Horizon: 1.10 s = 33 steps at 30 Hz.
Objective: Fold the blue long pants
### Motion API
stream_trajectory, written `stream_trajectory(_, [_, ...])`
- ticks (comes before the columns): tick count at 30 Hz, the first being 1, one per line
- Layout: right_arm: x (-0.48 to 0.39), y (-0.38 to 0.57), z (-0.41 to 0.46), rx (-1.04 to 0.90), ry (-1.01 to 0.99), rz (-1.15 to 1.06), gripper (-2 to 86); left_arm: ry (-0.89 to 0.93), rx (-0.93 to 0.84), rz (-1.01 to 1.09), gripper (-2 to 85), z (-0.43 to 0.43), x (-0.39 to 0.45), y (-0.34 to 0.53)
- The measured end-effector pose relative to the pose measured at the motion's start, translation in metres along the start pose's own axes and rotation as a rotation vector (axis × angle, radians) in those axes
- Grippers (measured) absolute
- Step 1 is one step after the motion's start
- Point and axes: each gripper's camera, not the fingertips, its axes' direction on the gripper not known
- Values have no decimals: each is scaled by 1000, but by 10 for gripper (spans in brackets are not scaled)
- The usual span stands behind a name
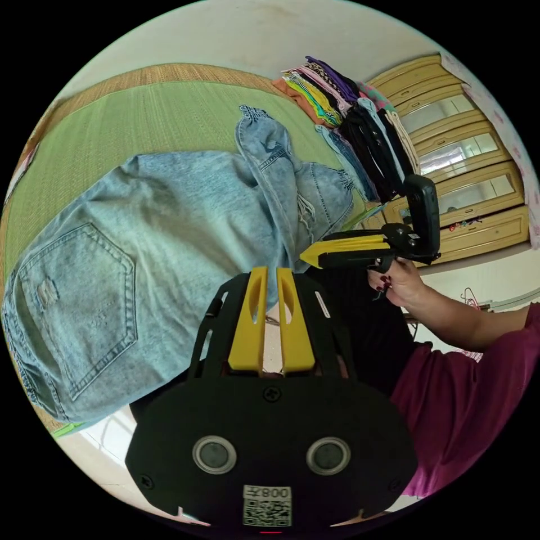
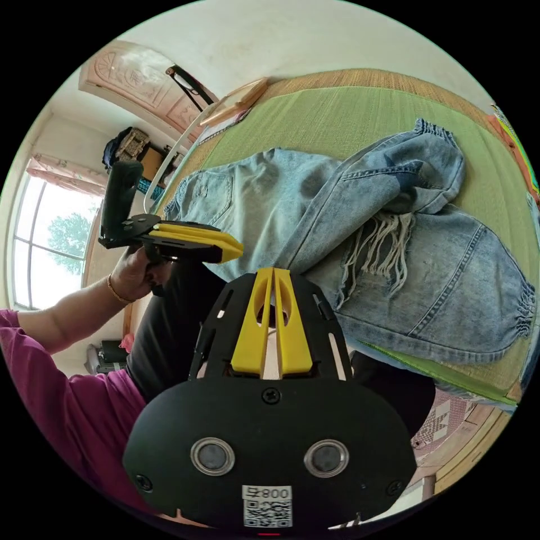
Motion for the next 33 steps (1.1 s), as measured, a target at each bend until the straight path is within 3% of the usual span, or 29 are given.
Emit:
stream_trajectory(9, [85,-64,-65,137,46,111,50,161,-50,-83,57,97,2,-81])
stream_trajectory(20, [156,-198,-33,-50,265,191,74,255,-35,-91,16,171,26,-114])
stream_trajectory(27, [186,-217,-5,-173,394,229,57,280,-39,-61,11,216,53,-138])
stream_trajectory(33, [206,-202,-10,-192,356,202,15,276,-43,-51,10,248,79,-158])
